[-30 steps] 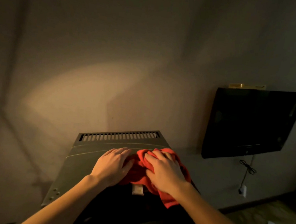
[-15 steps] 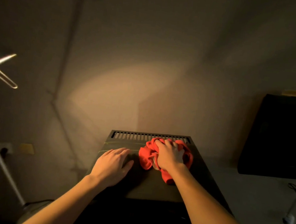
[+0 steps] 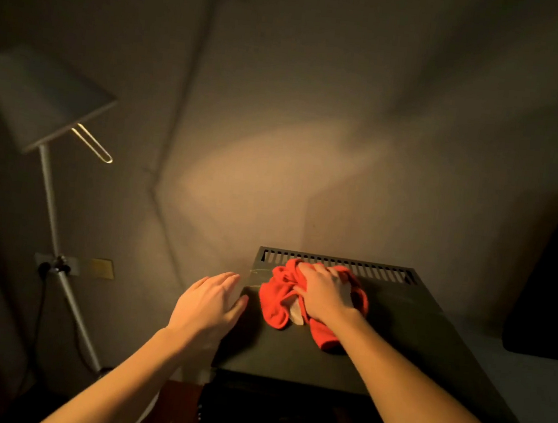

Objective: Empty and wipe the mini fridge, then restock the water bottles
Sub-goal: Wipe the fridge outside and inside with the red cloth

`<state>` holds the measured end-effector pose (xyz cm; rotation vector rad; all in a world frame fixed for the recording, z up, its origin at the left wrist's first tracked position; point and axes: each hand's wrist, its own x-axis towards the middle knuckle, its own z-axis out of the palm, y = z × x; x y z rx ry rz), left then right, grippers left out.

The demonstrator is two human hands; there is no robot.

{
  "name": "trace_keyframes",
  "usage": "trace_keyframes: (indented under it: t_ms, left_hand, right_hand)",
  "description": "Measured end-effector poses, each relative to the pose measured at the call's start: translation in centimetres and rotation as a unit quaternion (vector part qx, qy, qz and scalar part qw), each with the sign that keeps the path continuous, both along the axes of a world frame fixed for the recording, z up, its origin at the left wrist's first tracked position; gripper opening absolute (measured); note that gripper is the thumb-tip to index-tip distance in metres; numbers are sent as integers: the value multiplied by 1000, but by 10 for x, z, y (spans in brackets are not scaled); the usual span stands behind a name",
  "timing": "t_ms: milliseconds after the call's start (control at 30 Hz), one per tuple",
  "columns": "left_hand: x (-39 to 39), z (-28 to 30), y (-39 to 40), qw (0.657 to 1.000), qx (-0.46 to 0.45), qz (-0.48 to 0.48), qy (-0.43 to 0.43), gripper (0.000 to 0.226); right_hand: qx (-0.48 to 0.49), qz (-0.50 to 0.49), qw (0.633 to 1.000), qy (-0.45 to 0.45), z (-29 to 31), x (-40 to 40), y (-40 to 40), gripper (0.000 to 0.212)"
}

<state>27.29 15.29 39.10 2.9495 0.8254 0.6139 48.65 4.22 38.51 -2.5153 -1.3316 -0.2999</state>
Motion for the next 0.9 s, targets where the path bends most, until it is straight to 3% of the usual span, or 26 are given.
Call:
trace_keyframes:
  t_ms: [167, 300, 433, 900]
  left_hand:
    - [-15, -3, 28, 1000, -15, 1, 9, 91]
    - [-18, -7, 38, 999, -13, -20, -31, 60]
    - [-9, -8, 43, 998, -26, -40, -27, 71]
    - [92, 3, -20, 987, -2, -158, -25, 48]
  right_hand:
    - [-17, 11, 1000, 8, 7, -41, 58, 45]
    - [-42, 43, 998, 25, 9, -66, 92, 51]
    - [-16, -2, 999, 41, 11, -63, 96, 51]
    - [8, -205, 978, 35, 8, 54, -83, 45]
